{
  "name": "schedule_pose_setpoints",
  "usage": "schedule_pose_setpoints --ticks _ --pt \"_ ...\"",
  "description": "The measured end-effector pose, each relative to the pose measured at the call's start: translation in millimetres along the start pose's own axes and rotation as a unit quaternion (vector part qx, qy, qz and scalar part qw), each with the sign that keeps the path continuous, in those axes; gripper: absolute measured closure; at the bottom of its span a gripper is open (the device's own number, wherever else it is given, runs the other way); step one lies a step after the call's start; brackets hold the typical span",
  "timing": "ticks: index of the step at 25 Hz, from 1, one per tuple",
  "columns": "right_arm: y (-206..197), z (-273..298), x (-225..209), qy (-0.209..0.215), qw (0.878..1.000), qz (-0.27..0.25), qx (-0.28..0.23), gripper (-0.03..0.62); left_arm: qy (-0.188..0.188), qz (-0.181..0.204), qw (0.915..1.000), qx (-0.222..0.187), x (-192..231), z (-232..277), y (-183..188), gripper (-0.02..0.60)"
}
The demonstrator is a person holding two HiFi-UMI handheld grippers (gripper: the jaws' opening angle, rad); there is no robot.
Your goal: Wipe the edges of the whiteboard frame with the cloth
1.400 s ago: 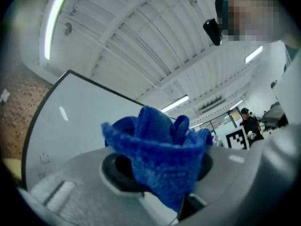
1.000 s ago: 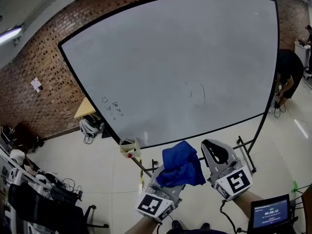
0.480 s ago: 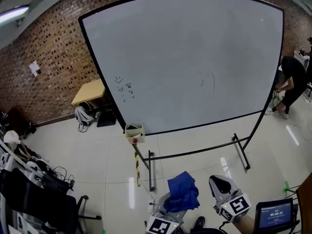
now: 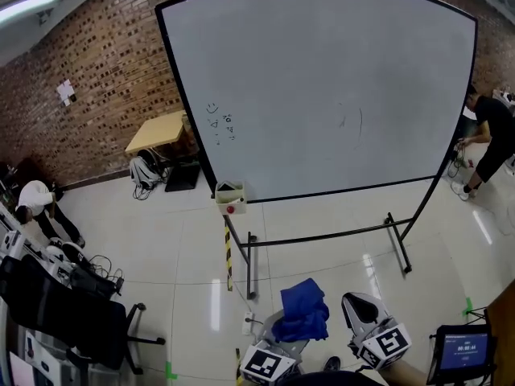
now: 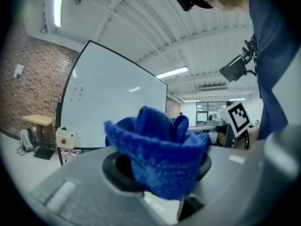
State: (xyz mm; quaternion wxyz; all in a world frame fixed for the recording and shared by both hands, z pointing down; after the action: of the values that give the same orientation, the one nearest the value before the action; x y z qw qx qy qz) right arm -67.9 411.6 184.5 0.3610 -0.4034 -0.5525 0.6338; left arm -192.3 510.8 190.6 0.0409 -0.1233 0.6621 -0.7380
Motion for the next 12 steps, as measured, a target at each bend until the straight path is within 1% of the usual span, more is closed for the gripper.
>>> schedule_pose_setpoints --ticks 3,7,12 --pt "1.1 -8.0 -4.5 0.007 1.0 -0.004 -0.005 0.579 0.004 -0.003 1.0 0.008 -8.4 6.2 -0.9 0.407" --pt "-4.5 -18.3 -17.1 0.008 1.0 0.003 0.0 0.579 0.005 0.006 0.9998 0.018 -20.7 16.4 -3.2 0.407" --pt "-6.8 -25.1 -28.3 0.005 1.0 0.008 0.0 0.579 0.015 0.006 0.9997 0.018 -25.3 22.1 -2.4 0.407"
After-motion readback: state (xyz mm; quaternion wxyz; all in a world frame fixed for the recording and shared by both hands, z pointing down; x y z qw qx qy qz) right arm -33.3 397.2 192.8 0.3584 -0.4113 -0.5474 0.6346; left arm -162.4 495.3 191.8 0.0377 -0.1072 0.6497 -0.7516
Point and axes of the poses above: the fingertips, and each gripper's own axes: z forward along the fingers, x to its left, y out of its top, the point moved 6 cm from there along -z, backward along the fingers
